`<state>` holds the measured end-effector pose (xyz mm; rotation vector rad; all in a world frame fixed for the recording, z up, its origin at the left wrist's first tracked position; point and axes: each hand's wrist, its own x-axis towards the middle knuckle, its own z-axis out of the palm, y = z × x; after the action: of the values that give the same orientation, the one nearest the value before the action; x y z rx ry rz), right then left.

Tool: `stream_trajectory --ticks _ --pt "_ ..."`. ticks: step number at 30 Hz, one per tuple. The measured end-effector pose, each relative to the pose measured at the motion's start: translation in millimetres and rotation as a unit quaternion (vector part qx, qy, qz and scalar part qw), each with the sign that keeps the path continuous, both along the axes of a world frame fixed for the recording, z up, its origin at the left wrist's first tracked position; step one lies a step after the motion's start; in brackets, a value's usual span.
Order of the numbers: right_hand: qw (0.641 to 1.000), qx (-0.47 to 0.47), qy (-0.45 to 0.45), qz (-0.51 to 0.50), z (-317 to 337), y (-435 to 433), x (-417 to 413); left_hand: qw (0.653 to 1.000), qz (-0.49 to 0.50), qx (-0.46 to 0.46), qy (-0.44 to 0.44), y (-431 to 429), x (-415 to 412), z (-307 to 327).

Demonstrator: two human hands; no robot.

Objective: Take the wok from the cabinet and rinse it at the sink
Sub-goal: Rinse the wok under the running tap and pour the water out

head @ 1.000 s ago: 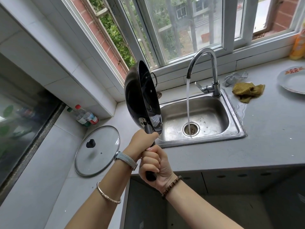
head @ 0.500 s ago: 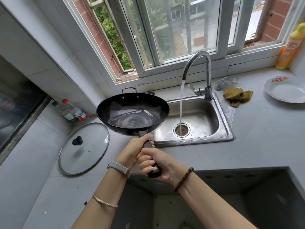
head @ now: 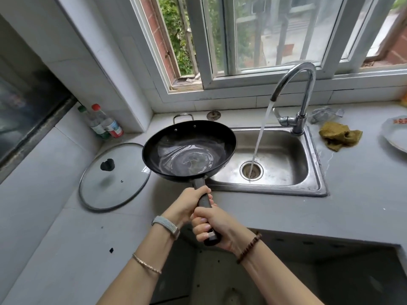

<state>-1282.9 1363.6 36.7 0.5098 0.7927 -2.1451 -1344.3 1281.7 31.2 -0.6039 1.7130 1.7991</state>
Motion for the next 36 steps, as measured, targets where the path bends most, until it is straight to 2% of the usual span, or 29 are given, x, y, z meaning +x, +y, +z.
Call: stream_trajectory --ticks 19,28,36 --pt "0.998 0.059 -0.003 0.022 -30 -8 -34 1.0 0.001 0.015 0.015 -8 -31 -32" --pt "0.993 0.107 0.017 0.038 -54 -13 -31 0.999 -0.009 0.007 0.03 -13 -28 -56" --pt "0.992 0.112 0.037 0.052 -70 -12 -26 0.999 -0.016 0.006 0.028 -17 -23 -70"
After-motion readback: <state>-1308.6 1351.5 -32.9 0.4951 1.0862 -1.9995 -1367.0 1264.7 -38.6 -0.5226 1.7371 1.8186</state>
